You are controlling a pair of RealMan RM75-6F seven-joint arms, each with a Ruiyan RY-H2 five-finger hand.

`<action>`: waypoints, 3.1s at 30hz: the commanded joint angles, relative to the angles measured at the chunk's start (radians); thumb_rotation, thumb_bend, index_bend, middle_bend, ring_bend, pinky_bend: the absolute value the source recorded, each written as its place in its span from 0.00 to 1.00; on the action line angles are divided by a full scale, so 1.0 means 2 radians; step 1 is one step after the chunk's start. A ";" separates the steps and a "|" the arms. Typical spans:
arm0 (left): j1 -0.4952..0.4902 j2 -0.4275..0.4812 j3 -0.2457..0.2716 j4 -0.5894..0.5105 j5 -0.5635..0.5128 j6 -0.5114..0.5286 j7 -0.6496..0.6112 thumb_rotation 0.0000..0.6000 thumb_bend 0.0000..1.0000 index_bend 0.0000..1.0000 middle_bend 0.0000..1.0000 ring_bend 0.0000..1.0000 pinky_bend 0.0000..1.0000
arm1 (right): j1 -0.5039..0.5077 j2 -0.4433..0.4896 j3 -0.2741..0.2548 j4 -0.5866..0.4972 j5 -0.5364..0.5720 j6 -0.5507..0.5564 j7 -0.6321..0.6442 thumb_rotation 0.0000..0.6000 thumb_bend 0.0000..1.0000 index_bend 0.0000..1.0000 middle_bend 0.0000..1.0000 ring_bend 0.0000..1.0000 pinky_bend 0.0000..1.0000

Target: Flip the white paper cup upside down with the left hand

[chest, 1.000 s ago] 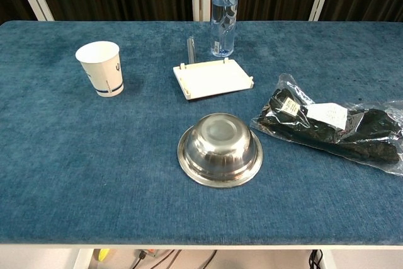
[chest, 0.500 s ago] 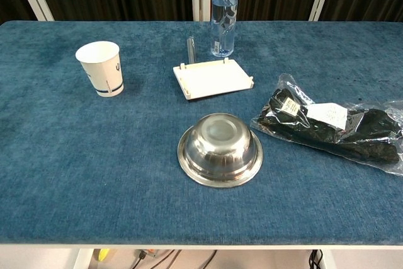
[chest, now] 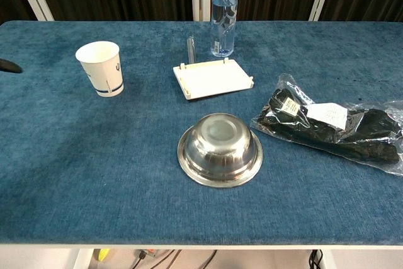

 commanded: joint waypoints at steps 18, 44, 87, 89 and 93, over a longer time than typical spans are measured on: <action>-0.230 -0.131 0.017 0.107 -0.364 -0.098 0.238 1.00 0.10 0.04 0.02 0.00 0.00 | -0.003 0.010 0.013 0.005 0.018 -0.018 0.030 1.00 0.09 0.00 0.00 0.00 0.00; -0.268 -0.152 0.096 0.134 -0.389 -0.035 0.280 1.00 0.21 0.39 0.38 0.01 0.00 | -0.001 0.009 0.013 0.006 0.029 -0.043 0.023 1.00 0.10 0.00 0.00 0.00 0.00; -0.058 -0.293 0.008 0.401 -0.104 -0.018 -0.549 1.00 0.24 0.40 0.39 0.02 0.00 | 0.005 0.003 0.015 0.024 0.030 -0.059 0.040 1.00 0.10 0.00 0.00 0.00 0.00; -0.057 -0.297 0.010 0.409 -0.099 -0.017 -0.549 1.00 0.24 0.39 0.38 0.01 0.00 | 0.005 0.003 0.014 0.025 0.028 -0.060 0.043 1.00 0.10 0.00 0.00 0.00 0.00; -0.057 -0.297 0.014 0.413 -0.090 -0.024 -0.553 1.00 0.24 0.38 0.33 0.00 0.00 | 0.006 0.003 0.014 0.027 0.027 -0.062 0.049 1.00 0.10 0.00 0.00 0.00 0.00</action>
